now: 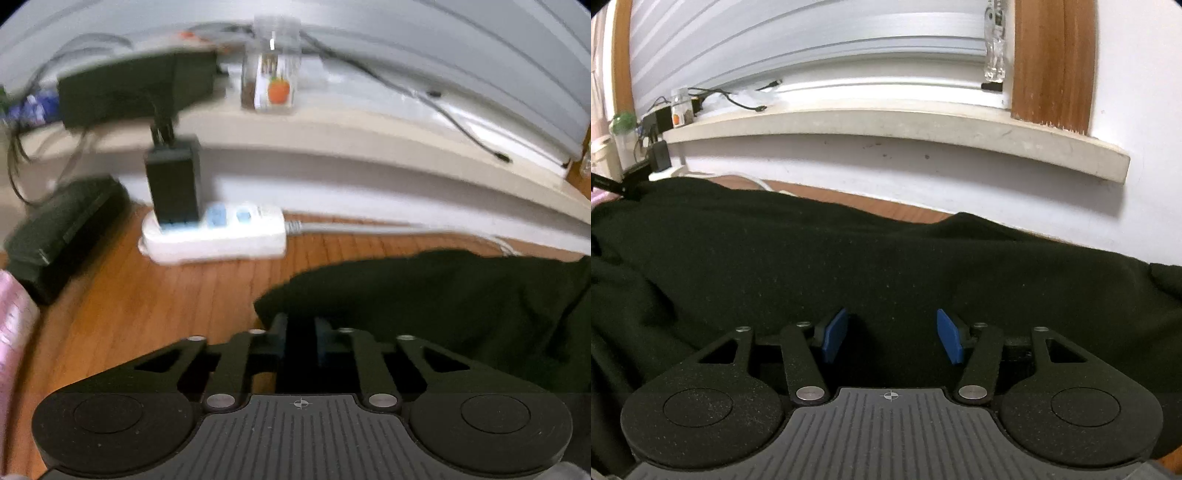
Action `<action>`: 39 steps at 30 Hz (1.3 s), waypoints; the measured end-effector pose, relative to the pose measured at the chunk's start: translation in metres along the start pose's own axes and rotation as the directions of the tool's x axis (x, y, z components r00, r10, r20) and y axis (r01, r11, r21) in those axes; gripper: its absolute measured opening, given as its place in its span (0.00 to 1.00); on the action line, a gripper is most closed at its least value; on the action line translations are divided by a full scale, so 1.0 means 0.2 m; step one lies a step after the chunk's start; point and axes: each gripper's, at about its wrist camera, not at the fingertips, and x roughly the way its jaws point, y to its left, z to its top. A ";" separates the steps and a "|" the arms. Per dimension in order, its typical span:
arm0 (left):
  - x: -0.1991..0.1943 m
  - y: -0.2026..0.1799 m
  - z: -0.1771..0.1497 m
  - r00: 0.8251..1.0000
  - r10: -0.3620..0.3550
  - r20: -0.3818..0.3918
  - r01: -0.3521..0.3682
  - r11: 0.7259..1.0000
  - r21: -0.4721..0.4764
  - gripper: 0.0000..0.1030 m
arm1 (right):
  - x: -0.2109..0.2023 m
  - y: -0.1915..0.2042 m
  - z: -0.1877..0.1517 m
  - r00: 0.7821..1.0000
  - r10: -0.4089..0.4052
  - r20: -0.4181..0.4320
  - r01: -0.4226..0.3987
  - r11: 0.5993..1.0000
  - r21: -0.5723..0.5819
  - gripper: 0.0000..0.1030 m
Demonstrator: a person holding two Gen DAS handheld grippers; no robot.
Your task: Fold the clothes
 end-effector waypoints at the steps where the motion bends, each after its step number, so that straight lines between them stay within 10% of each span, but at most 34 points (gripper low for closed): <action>1: -0.04 -0.01 0.02 0.999 0.024 0.039 -0.024 1.000 0.006 0.05 | 0.00 0.00 0.00 1.000 -0.001 0.002 0.001 1.000 -0.001 0.53; 4: -0.16 0.09 0.14 0.984 0.068 0.167 -0.053 0.994 -0.095 0.05 | -0.01 0.01 0.00 1.000 -0.004 0.005 0.004 1.000 -0.006 0.53; 7: -0.05 0.03 0.19 0.995 0.086 0.045 -0.086 0.996 0.001 0.09 | -0.01 0.01 0.00 1.000 -0.005 0.004 0.005 1.000 -0.009 0.53; 11: -0.04 -0.02 0.17 0.995 0.088 0.048 -0.087 0.996 -0.011 0.52 | -0.01 0.01 0.00 1.000 -0.009 0.010 0.009 1.000 -0.003 0.57; 17: -0.12 -0.17 0.15 0.995 0.043 0.086 -0.044 0.999 0.000 0.69 | -0.03 -0.01 0.00 0.999 -0.011 0.031 0.010 1.000 0.014 0.58; 25: 0.04 -0.66 0.15 0.980 -0.190 0.053 0.185 0.979 0.087 0.75 | -0.27 -0.23 0.00 0.990 -0.102 0.096 0.087 0.985 0.151 0.57; 30: 0.21 -1.08 0.14 0.943 -0.332 0.008 0.326 0.930 0.171 0.75 | -0.51 -0.65 -0.08 0.964 -0.256 0.076 0.223 0.928 0.299 0.36; 39: 0.44 -1.55 0.03 0.880 -0.472 -0.056 0.471 0.847 0.248 0.75 | -0.40 -1.18 -0.13 0.897 -0.436 -0.071 0.428 0.820 0.380 0.45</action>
